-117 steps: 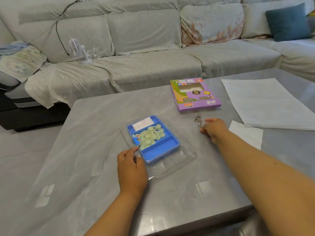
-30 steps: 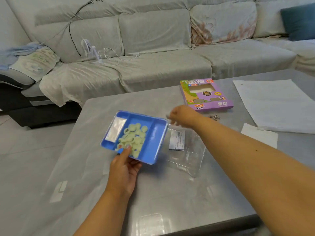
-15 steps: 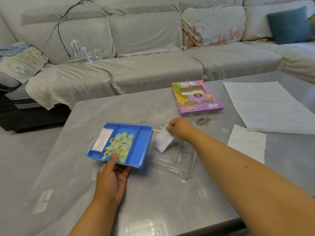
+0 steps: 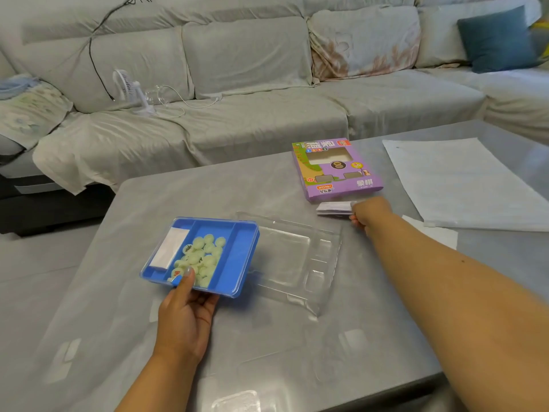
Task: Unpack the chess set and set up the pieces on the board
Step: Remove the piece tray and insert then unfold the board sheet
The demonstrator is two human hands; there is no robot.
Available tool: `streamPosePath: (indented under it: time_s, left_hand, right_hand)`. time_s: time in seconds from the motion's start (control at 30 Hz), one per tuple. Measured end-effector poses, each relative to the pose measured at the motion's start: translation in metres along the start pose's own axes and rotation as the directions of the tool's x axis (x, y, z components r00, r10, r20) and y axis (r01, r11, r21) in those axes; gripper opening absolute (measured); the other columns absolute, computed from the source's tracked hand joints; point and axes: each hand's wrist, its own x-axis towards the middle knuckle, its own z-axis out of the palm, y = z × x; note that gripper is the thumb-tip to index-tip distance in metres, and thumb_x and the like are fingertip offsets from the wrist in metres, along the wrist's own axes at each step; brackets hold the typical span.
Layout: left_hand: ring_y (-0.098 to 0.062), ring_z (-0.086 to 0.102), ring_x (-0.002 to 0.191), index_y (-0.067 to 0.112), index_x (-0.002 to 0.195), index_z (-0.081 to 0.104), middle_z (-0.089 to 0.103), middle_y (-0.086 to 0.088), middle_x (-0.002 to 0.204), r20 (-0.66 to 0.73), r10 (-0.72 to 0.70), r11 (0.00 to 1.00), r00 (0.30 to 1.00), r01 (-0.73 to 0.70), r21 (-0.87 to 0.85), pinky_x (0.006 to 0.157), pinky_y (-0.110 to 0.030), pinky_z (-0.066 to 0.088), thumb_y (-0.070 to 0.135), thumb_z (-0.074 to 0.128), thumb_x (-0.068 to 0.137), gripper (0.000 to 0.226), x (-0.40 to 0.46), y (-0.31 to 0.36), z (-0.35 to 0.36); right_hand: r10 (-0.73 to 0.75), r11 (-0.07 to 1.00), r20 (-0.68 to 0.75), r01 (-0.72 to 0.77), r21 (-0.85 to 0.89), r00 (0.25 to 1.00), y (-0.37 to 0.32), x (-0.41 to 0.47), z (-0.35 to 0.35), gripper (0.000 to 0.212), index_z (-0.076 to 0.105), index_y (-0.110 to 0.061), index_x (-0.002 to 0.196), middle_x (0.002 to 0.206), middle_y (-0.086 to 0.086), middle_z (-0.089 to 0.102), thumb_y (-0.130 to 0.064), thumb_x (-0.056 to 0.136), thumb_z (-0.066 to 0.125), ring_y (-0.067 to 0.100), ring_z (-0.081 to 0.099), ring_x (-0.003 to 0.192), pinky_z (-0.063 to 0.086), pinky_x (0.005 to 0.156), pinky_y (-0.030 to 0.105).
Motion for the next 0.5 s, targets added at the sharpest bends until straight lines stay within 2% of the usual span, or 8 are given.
streamPosePath:
  time_s: [0.07, 0.1, 0.17, 0.23, 0.3, 0.43, 0.5]
  left_hand:
    - [-0.017, 0.069, 0.098, 0.022, 0.110, 0.060, 0.073, -0.001, 0.106, -0.004, -0.004, 1.000, 1.000, 0.004, -0.001, 0.077, -0.036, 0.058, 0.019, 0.051, 0.095, 0.018, -0.001, 0.000, 0.000]
    - [-0.017, 0.069, 0.098, 0.021, 0.110, 0.060, 0.073, -0.001, 0.106, -0.006, -0.006, 1.000, 1.000, 0.006, -0.005, 0.077, -0.035, 0.058, 0.019, 0.052, 0.095, 0.018, -0.001, 0.001, 0.001]
    - [-0.017, 0.069, 0.099, 0.021, 0.111, 0.060, 0.072, -0.002, 0.107, -0.011, -0.009, 1.000, 1.000, 0.009, -0.012, 0.074, -0.035, 0.059, 0.019, 0.052, 0.095, 0.018, -0.002, 0.001, 0.001]
    - [-0.018, 0.069, 0.099, 0.021, 0.111, 0.060, 0.072, -0.002, 0.108, -0.016, -0.013, 1.000, 1.000, 0.012, -0.018, 0.072, -0.034, 0.059, 0.020, 0.052, 0.094, 0.018, -0.003, 0.002, 0.002]
    - [-0.018, 0.069, 0.099, 0.021, 0.112, 0.060, 0.072, -0.002, 0.109, -0.019, -0.012, 1.000, 1.000, 0.011, -0.025, 0.072, -0.034, 0.059, 0.020, 0.052, 0.094, 0.019, -0.004, 0.002, 0.002]
    - [-0.018, 0.069, 0.099, 0.021, 0.112, 0.059, 0.072, -0.002, 0.108, -0.030, -0.014, 0.999, 0.999, 0.013, -0.044, 0.070, -0.033, 0.060, 0.020, 0.053, 0.094, 0.019, -0.005, 0.002, 0.003]
    - [-0.018, 0.070, 0.097, 0.022, 0.111, 0.060, 0.072, -0.002, 0.107, -0.032, -0.020, 0.998, 0.999, 0.019, -0.056, 0.071, -0.033, 0.060, 0.020, 0.053, 0.094, 0.018, -0.005, 0.003, 0.003]
  right_hand:
    - [-0.089, 0.969, -0.075, 0.069, -0.238, 0.993, 0.001, -0.009, 0.000, 0.036, 0.059, 0.000, 0.109, 0.091, 0.017, 0.059, -0.029, 0.089, 0.058, 0.032, 0.059, 0.079, 0.044, 0.070, 0.033]
    - [-0.194, 0.929, -0.109, 0.147, -0.340, 0.975, 0.002, -0.014, 0.001, 0.035, 0.059, -0.002, 0.107, 0.095, 0.017, 0.059, -0.030, 0.087, 0.060, 0.034, 0.059, 0.086, 0.042, 0.070, 0.032]
    - [-0.373, 0.860, -0.058, 0.322, -0.396, 0.926, 0.003, -0.033, 0.005, 0.026, 0.055, -0.010, 0.097, 0.094, 0.012, 0.055, -0.030, 0.082, 0.064, 0.030, 0.054, 0.083, 0.038, 0.068, 0.030]
    - [-0.425, 0.774, 0.148, 0.443, -0.452, 0.893, 0.003, -0.051, 0.010, 0.031, 0.055, -0.018, 0.101, 0.099, 0.004, 0.051, -0.033, 0.078, 0.068, 0.022, 0.051, 0.086, 0.041, 0.072, 0.029]
    - [-0.380, 0.665, 0.377, 0.533, -0.524, 0.845, 0.002, -0.060, 0.012, 0.040, 0.055, -0.025, 0.113, 0.115, 0.002, 0.051, -0.026, 0.075, 0.069, 0.020, 0.052, 0.100, 0.045, 0.083, 0.030]
    - [-0.381, 0.416, 0.611, 0.718, -0.558, 0.694, -0.006, -0.074, -0.007, 0.056, 0.055, -0.039, 0.117, 0.137, -0.002, 0.040, -0.005, 0.074, 0.065, 0.021, 0.034, 0.127, 0.033, 0.101, 0.030]
    - [-0.313, 0.330, 0.728, 0.788, -0.519, 0.610, -0.007, -0.080, -0.015, 0.062, 0.055, -0.039, 0.123, 0.140, -0.004, 0.035, -0.002, 0.075, 0.069, 0.017, 0.030, 0.132, 0.026, 0.101, 0.021]
